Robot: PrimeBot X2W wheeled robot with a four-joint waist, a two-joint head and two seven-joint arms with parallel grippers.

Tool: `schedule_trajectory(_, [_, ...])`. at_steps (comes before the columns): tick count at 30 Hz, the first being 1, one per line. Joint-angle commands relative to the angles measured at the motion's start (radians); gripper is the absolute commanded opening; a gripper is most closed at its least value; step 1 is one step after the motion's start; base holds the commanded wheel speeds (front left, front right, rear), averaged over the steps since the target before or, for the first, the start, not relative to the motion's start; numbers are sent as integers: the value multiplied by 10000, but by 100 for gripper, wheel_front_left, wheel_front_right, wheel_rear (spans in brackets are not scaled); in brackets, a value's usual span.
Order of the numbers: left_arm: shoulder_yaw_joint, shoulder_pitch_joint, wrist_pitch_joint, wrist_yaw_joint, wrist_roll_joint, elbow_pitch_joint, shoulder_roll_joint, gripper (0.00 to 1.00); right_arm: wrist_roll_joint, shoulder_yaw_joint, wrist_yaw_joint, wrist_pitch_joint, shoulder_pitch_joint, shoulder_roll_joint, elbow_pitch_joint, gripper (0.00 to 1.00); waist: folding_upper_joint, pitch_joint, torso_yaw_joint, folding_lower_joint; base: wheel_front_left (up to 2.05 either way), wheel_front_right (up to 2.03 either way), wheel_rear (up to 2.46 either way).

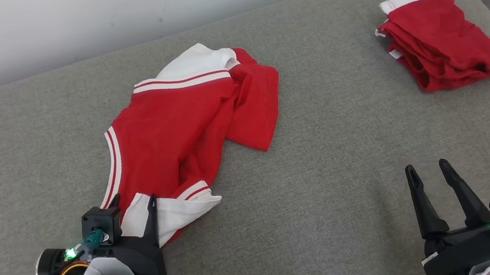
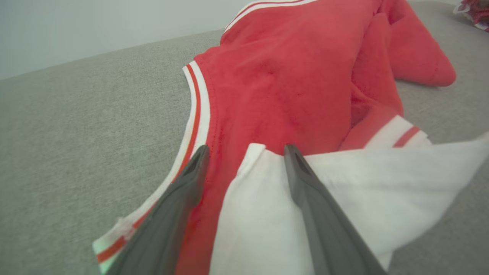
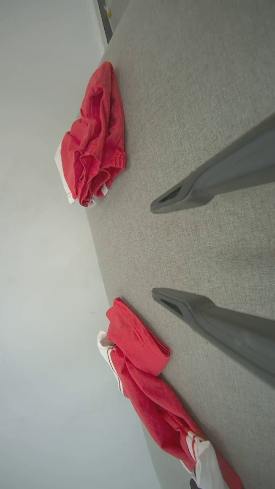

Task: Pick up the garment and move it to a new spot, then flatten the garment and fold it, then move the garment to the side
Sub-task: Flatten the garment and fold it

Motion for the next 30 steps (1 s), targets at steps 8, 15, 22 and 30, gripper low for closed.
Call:
schedule_trajectory(8, [-221, -378, -234, -10, -174, 659, -82, 0, -14, -156, -26, 2, -14, 1, -21, 100, -1, -58, -6, -2, 0, 0, 0])
schedule_trajectory(15, [-218, -660, -893, 65, -160, 479, 188, 0, -52, -230, -26, 2, 152, 80, -7, 100, -1, -346, 374, -2, 0, 0, 0])
schedule_trajectory(22, [-520, 93, -1248, 182, 174, -1086, 339, 0, -81, -174, -26, 1, 352, 151, 72, 100, -1, -768, 921, -2, 0, 0, 0])
schedule_trajectory(30, [-935, 2770, -1304, 375, 292, -3742, 160, 0, -70, -166, -26, 2, 682, 174, 124, 100, -1, -1081, 1474, -2, 0, 0, 0])
